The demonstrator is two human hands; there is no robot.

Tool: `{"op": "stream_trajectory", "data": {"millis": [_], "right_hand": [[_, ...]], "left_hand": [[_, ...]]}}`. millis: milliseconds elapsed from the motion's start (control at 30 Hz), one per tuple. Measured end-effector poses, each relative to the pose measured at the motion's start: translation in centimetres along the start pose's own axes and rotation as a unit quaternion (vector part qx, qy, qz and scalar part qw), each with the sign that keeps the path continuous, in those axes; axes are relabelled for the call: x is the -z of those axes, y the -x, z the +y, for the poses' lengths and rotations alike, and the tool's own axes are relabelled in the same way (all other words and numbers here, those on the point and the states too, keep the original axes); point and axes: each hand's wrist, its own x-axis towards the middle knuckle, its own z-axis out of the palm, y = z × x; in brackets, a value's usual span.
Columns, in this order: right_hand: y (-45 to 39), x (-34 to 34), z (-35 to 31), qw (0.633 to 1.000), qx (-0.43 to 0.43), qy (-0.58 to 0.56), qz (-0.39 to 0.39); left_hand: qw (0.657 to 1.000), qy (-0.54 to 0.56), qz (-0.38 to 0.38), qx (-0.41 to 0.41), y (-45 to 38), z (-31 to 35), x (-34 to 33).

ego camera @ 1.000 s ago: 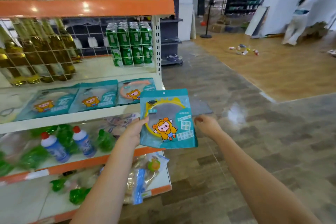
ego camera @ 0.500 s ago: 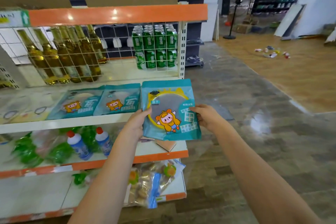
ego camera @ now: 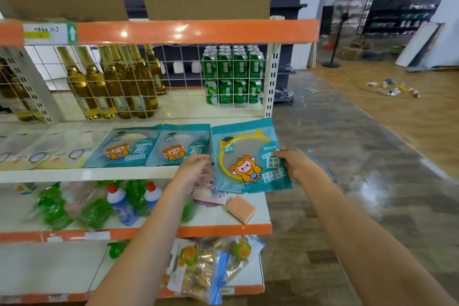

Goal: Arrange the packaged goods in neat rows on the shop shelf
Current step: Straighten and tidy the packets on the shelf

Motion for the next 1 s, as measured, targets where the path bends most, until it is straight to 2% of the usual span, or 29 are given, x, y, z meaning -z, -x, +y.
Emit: {"op": "stream_trajectory", "data": {"millis": [133,267,500,800,1000], "right_hand": [[-2.0,-1.1,-1.2,1.0,0.005,-0.015,0.001],[-4.1,-2.6,-2.2,1.0,-0.001,-0.028,0.002],[-8.0,-4.2,-3.2,0.999,-0.017,0.016,0.032],[-9.5,-6.0,-3.1,0.996,-0.018,0.043,0.076],[-10.1,-6.1,-2.8,0.992,-0.028,0.027,0.118]], "left_hand": [[0.994,-0.102,0.004,-0.049,-0.4,0.0,1.3],[0.966,-0.238,0.014,-0.097,-0.6,0.1,2.4],[0.924,-0.366,0.035,-0.11,-1.4,-0.7,3.4],[0.884,-0.455,0.025,-0.106,-2.3,-2.9,3.1],[0.886,-0.448,0.004,-0.12,-2.5,-3.1,2.5]]}}
